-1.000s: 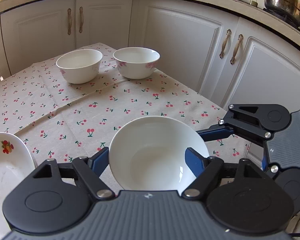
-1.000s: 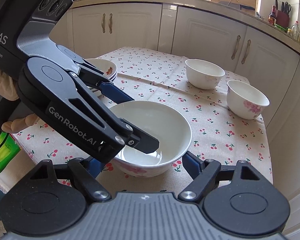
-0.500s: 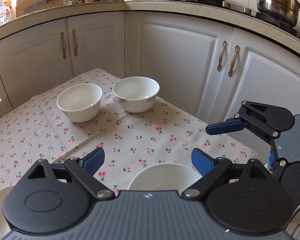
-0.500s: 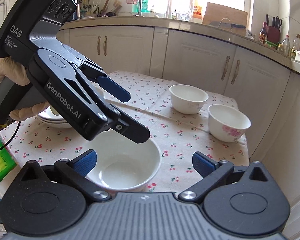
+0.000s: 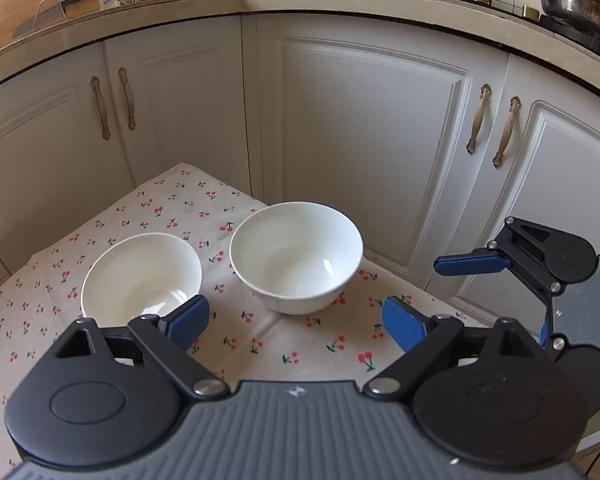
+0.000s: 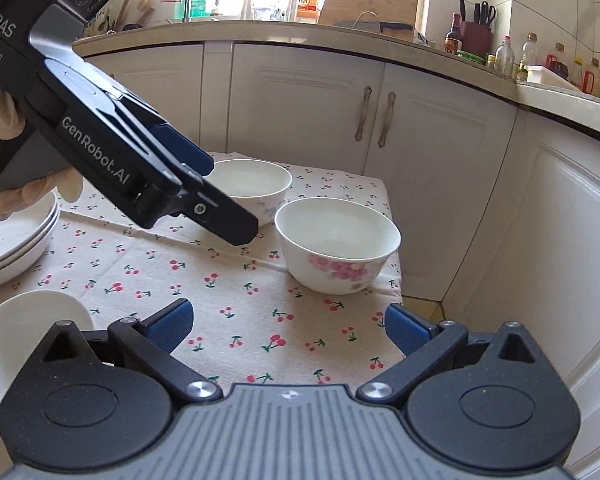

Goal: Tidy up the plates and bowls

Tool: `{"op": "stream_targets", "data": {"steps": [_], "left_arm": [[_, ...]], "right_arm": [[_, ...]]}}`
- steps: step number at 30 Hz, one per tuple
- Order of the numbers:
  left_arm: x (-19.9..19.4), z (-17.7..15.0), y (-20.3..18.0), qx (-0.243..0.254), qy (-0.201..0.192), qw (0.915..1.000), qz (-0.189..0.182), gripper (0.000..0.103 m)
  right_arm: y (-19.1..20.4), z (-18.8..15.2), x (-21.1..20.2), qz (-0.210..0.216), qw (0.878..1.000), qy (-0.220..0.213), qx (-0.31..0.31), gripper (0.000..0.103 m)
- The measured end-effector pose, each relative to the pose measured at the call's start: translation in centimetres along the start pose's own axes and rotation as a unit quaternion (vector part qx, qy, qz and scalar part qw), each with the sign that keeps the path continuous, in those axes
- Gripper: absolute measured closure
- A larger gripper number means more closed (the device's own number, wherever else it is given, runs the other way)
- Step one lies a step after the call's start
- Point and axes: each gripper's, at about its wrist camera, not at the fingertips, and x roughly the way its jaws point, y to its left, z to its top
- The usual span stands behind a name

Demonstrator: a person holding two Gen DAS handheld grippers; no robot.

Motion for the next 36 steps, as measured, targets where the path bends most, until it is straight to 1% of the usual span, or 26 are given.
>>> {"op": "stream_targets", "data": {"steps": [7,10,16,18,20,24,29,36], "left_arm": [[4.3,2.5,0.9,0.009,0.013,0.9997,-0.016,0.010],[6.0,3.1,1.4,0.005,0.023,0.9995,-0.020,0.011],[8.6,3.7,2.3,-0.006,0.039,0.9990,-0.022,0.015],[9.2,3.8,2.4,-0.006,0.045,0.9987,-0.024,0.020],[9.6,3.9,2.3,-0.003,0.050,0.9985,-0.024,0.022],[10.1,3.9,2.4,-0.007,0.052,0.9982,-0.027,0.024],[10.3,3.9,2.6,-0.013,0.054,0.9980,-0.031,0.026],[10.3,3.9,2.7,-0.014,0.053,0.9980,-0.031,0.027]], "right_arm": [[-1.8,0.8,3.2,-0.008,1.000,0.005,-0.004,0.000],[-2.3,1.2,4.4,-0.009,1.000,0.005,-0.006,0.000],[-3.1,1.7,6.6,-0.011,1.000,0.009,-0.010,0.000],[-3.3,1.7,6.9,-0.011,1.000,0.007,-0.013,0.000],[-3.5,1.8,7.1,-0.007,1.000,0.006,-0.010,0.000],[-3.6,2.1,7.4,-0.002,1.000,0.004,-0.012,0.001],[-3.6,2.4,7.5,0.001,1.000,0.001,-0.014,0.006],[-3.6,2.7,7.5,0.000,1.000,-0.002,-0.012,0.010]]}}
